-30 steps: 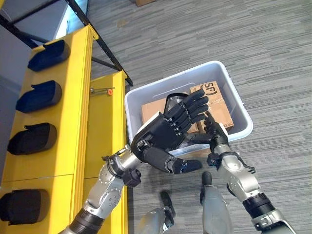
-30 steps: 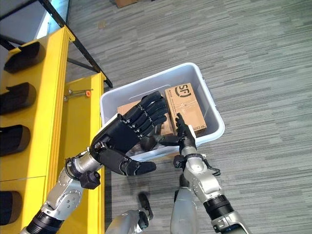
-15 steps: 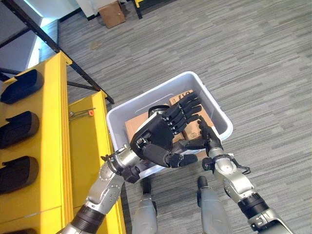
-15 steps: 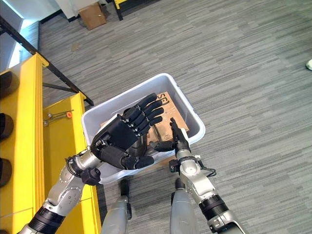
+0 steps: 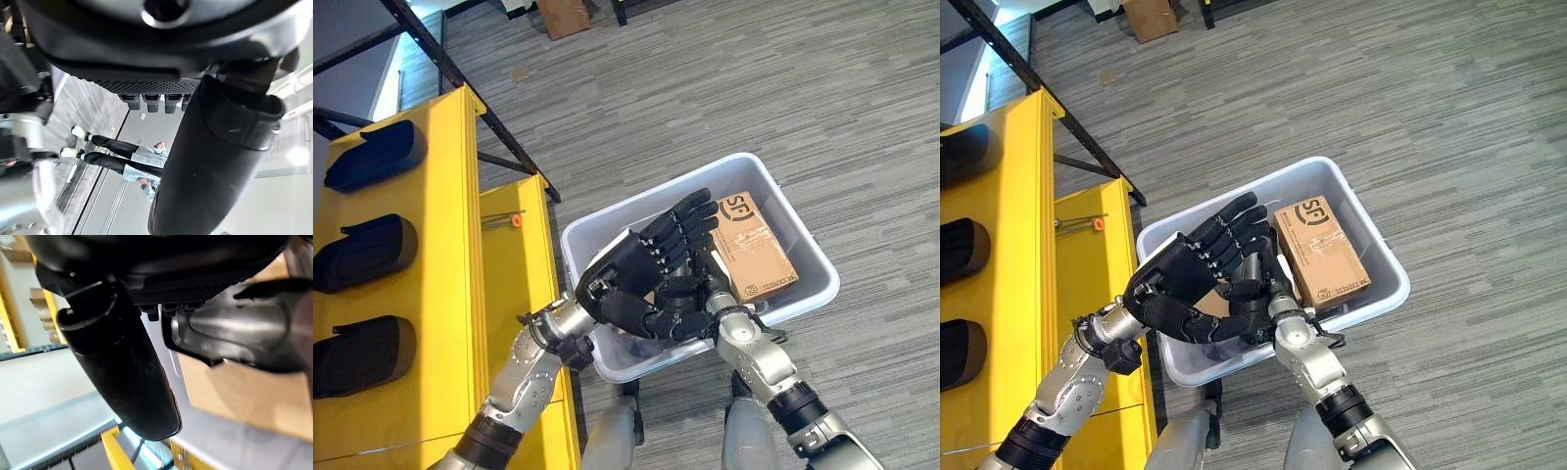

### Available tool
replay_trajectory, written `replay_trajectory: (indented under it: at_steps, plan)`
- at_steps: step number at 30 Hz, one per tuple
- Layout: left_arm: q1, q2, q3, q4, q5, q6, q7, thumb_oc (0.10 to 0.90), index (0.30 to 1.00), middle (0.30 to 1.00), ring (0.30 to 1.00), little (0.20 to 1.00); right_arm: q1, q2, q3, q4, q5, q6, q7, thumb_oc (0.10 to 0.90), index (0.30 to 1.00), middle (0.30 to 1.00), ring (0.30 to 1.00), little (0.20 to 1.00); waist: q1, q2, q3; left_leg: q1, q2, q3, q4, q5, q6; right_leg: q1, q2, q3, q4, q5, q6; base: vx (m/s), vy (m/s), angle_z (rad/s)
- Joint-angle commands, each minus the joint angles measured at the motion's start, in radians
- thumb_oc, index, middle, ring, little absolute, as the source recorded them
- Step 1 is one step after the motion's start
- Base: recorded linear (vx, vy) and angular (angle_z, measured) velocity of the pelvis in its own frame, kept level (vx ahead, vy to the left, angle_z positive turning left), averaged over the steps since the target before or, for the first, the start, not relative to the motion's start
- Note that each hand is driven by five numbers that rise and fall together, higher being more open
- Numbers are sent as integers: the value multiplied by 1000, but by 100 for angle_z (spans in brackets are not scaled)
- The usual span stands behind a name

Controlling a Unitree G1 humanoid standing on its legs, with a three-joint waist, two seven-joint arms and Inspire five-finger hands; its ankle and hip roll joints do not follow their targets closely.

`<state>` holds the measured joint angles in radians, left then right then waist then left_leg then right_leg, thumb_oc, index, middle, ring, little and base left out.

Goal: Move parts from the plastic box to the shelf.

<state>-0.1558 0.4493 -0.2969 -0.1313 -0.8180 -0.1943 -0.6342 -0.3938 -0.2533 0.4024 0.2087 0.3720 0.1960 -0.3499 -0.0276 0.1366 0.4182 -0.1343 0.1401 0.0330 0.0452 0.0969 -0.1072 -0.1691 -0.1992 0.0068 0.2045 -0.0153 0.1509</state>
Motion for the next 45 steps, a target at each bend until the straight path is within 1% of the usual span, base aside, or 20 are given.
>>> replay_trajectory:
  at_steps: [1, 4, 8, 11, 17, 20, 21, 23, 24, 25, 26, 28, 30, 31, 32, 34, 35, 39, 40, 45]
  plan:
    - [5, -17, 35, -164, -21, -61, 5, 900, 1000, 1000, 1000, 1000, -63, 43, -30, -95, -81, -98, -9, 900, 1000, 1000, 1000, 1000, 9, -25, -84, 12, 44, 22, 6, -74, 20, 51, -50, -9, -15, -48, -18, 89, 128, -4]
    - [13, -9, 43, -172, -7, -68, 17, 900, 1000, 1000, 1000, 1000, -67, 36, -30, -128, -137, -101, -22, 900, 1000, 1000, 1000, 1000, 15, -25, -85, 9, 26, 23, 16, -87, 29, 56, -64, -15, -33, -29, -13, 65, 132, -9]
    - [16, 3, 59, -178, 8, -110, 43, 900, 1000, 1000, 1000, 1000, -102, 39, -36, -136, -214, -101, -117, 900, 1000, 1000, 1000, 1000, 31, -16, -79, -7, -17, 18, 43, -118, 48, 56, -94, -19, -59, 7, -10, 46, 180, 1]
    - [6, 7, 71, -188, 0, -118, 58, 900, 1000, 1000, 1000, 1000, -121, 39, -70, -107, -204, -107, -163, 900, 1000, 1000, 1000, 1000, 37, -8, -70, -32, -49, 10, 84, -148, 63, 47, -115, -16, -63, 26, -11, 40, 191, 2]
    - [-22, 11, 79, -218, 1, -108, 73, 900, 1000, 1000, 1000, 1000, -103, 36, -113, -75, -188, -153, -110, 900, 1000, 1000, 1000, 1000, 44, 1, -42, -85, -98, 5, 170, -194, 93, 24, -149, -20, -39, 46, -17, 8, 179, 5]
    - [-28, 1, 87, -221, 17, -127, 123, 900, 1000, 1000, 1000, 1000, -98, 57, -85, -68, -233, -161, -49, 900, 1000, 1000, 1000, 1000, 60, -12, -19, -99, -92, 76, 214, -210, 101, 0, -165, -102, -27, 55, -19, -18, 252, -17]
    - [-28, 0, 89, -221, 17, -128, 127, 900, 1000, 1000, 1000, 1000, -98, 60, -80, -67, -237, -163, -45, 900, 1000, 1000, 1000, 1000, 63, -15, -17, -98, -90, 85, 216, -211, 101, 1, -167, -112, -32, 59, -18, -14, 226, -62]
    - [-18, -2, 104, -223, 31, -132, 155, 900, 1000, 1000, 1000, 1000, -103, 75, -52, -65, -252, -167, -3, 900, 1000, 1000, 1000, 1000, 84, -31, -7, -93, -84, 142, 214, -212, 103, 2, -177, -188, -60, 86, -10, -23, 275, -90]
    - [-8, -8, 112, -219, 50, -149, 188, 900, 1000, 1000, 1000, 1000, -115, 89, -18, -63, -256, -160, 32, 900, 1000, 1000, 1000, 1000, 108, -50, 7, -82, -80, 199, 214, -218, 106, 8, -181, -276, -93, 115, 1, -41, 313, -90]
    - [-6, -8, 113, -219, 61, -156, 199, 900, 1000, 1000, 1000, 1000, -121, 94, -8, -64, -248, -152, 41, 900, 1000, 1000, 1000, 1000, 116, -55, 15, -76, -77, 216, 220, -224, 106, 6, -181, -304, -95, 122, 4, -53, 311, -128]
    - [-3, -10, 112, -225, 83, -160, 218, 900, 1000, 1000, 1000, 1000, -130, 106, 4, -63, -230, -141, 53, 900, 1000, 1000, 1000, 1000, 127, -62, 31, -68, -75, 242, 228, -236, 116, -19, -183, -334, -53, 125, 4, -15, 184, -192]
    - [2, -15, 117, -230, 82, -150, 215, 900, 1000, 1000, 1000, 1000, -129, 98, 23, -77, -211, -133, 53, 900, 1000, 1000, 1000, 1000, 119, -63, 34, -63, -84, 256, 210, -234, 140, -48, -113, -306, 20, 46, -15, 6, 143, -186]
    - [5, -15, 111, -221, 80, -163, 214, 900, 1000, 1000, 1000, 1000, -111, 84, 33, -98, -209, -132, 49, 900, 1000, 1000, 1000, 1000, 115, -57, 33, -69, -88, 252, 197, -219, 153, -78, -70, -294, 96, -2, -44, 0, 93, -53]
    - [3, -13, 106, -209, 70, -179, 209, 900, 1000, 1000, 1000, 1000, -101, 73, 37, -105, -202, -138, 48, 900, 1000, 1000, 1000, 1000, 106, -50, 36, -79, -93, 240, 175, -197, 156, -110, -18, -271, 148, -45, -63, 40, -14, -27]
    - [-6, -5, 87, -185, 46, -201, 176, 900, 1000, 1000, 1000, 1000, -65, 46, 43, -125, -185, -155, 7, 900, 1000, 1000, 1000, 1000, 73, -41, 34, -95, -133, 160, 128, -167, 156, -118, 77, -166, 100, -55, -77, 43, -61, -11]
    - [-12, -6, 80, -173, 27, -210, 154, 900, 1000, 1000, 1000, 1000, -57, 42, 44, -120, -180, -168, -8, 900, 1000, 1000, 1000, 1000, 63, -31, 37, -95, -140, 134, 103, -149, 159, -133, 97, -138, 107, -56, -84, 14, -73, 90]
    - [-30, -5, 66, -156, 18, -233, 132, 900, 1000, 1000, 1000, 1000, -62, 42, 46, -114, -198, -182, -40, 900, 1000, 1000, 1000, 1000, 48, -16, 43, -102, -151, 114, 76, -129, 162, -156, 127, -108, 103, -52, -96, -21, -39, 118]
    - [-52, -18, 60, -130, 1, -244, 132, 900, 1000, 1000, 1000, 1000, -62, 54, 44, -83, -207, -180, -52, 900, 1000, 1000, 1000, 1000, 32, -7, 48, -103, -160, 119, 83, -135, 159, -156, 140, -117, 100, -62, -115, 51, -13, 9]
    - [-61, -26, 62, -131, -7, -238, 136, 900, 1000, 1000, 1000, 1000, -57, 54, 39, -69, -216, -186, -68, 900, 1000, 1000, 1000, 1000, 29, -5, 53, -116, -152, 125, 106, -137, 151, -157, 137, -127, 117, -74, -126, 68, -32, -7]
    - [-61, -49, 70, -137, -28, -218, 135, 900, 1000, 1000, 1000, 1000, -44, 49, 23, -58, -202, -187, -72, 900, 1000, 1000, 1000, 1000, 28, 4, 64, -139, -145, 121, 132, -135, 137, -158, 133, -142, 125, -86, -141, 58, -38, -1]
